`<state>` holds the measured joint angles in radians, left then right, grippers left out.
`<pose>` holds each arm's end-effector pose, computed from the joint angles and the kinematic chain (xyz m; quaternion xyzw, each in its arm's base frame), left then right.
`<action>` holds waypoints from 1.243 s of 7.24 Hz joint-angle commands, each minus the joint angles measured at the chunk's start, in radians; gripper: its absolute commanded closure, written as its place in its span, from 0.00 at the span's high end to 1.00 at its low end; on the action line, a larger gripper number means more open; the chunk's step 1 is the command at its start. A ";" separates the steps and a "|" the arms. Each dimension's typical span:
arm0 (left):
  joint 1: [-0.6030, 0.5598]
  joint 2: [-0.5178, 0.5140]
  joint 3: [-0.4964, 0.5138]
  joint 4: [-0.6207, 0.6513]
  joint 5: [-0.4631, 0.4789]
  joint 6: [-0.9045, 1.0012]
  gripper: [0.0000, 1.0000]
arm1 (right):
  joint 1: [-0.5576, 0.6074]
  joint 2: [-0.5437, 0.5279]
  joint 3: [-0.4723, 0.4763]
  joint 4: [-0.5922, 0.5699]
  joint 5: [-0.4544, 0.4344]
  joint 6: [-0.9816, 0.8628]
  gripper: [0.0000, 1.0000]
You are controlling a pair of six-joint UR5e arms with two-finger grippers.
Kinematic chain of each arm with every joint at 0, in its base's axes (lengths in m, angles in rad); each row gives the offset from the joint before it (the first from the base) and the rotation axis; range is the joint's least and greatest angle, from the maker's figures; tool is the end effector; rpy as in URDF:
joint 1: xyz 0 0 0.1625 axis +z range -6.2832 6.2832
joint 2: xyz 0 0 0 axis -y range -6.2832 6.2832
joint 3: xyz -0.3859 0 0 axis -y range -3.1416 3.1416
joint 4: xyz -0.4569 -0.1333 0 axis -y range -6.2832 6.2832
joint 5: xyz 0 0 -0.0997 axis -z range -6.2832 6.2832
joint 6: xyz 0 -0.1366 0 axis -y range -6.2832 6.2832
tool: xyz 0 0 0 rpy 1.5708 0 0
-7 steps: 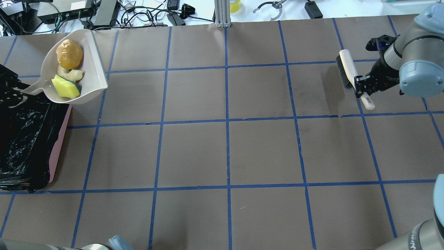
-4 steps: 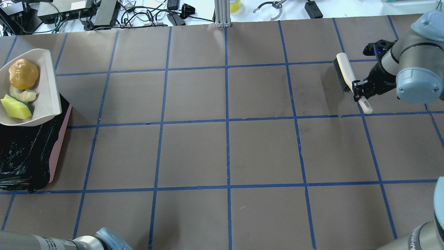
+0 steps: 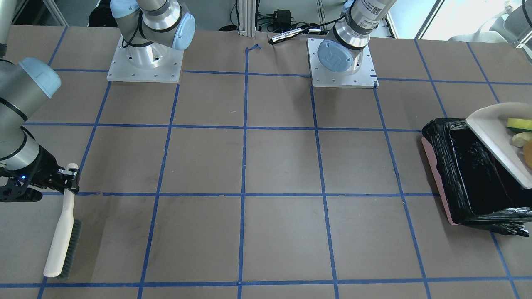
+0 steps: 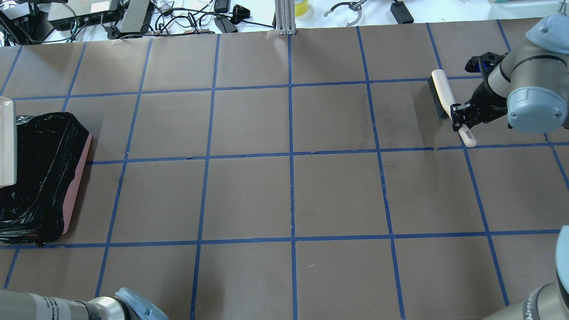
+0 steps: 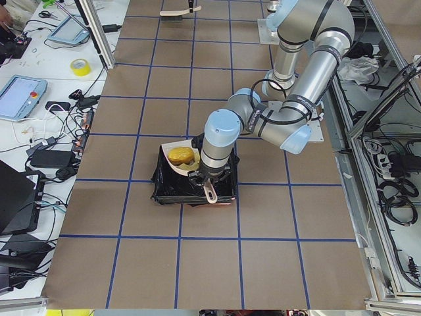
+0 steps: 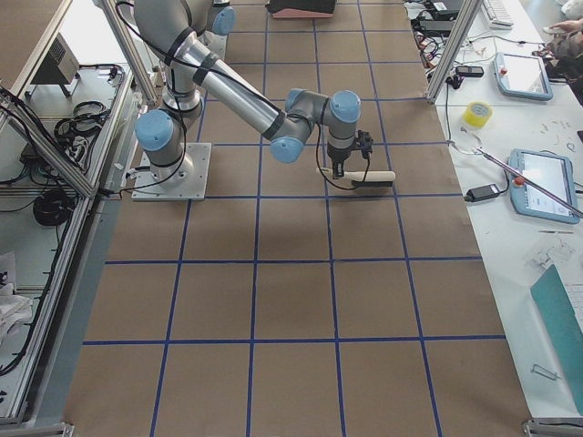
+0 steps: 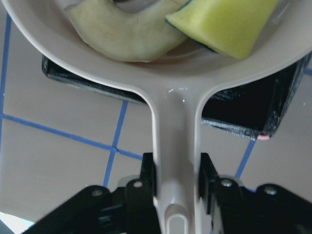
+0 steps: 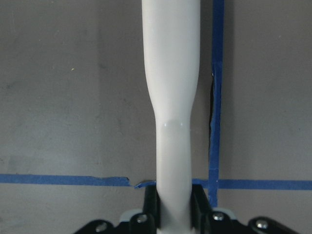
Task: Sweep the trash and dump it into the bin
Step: 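Tilt the dustpan with the left gripper to dump contents into the bag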
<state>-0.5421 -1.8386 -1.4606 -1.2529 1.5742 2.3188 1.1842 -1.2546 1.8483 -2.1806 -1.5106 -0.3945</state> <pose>0.5085 -0.4613 0.3440 0.5992 0.7966 0.0099 0.0795 -0.0954 -0.6096 0.1389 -0.0042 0.9995 -0.0189 0.0248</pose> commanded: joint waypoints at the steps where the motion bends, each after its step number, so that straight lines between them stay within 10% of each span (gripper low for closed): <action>1: -0.019 -0.005 -0.007 0.159 0.223 0.022 0.00 | 0.000 0.001 0.000 0.001 0.000 0.000 0.08; 2: -0.051 -0.010 -0.017 0.259 0.281 0.086 0.00 | 0.000 0.001 0.000 -0.004 -0.003 0.000 0.30; 3: -0.088 -0.011 -0.041 0.307 0.361 0.097 0.00 | 0.000 0.004 0.000 -0.002 -0.003 0.000 0.91; 6: -0.269 -0.016 -0.110 0.455 0.661 0.134 0.00 | -0.001 0.014 -0.007 -0.004 -0.005 -0.003 0.99; 9: -0.349 -0.018 -0.120 0.565 0.741 0.192 0.00 | -0.001 0.015 -0.012 0.001 -0.006 0.003 0.99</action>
<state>-0.8623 -1.8615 -1.5811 -0.7312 2.2968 2.4876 1.1828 -1.2405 1.8347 -2.1823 -1.5162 -0.3931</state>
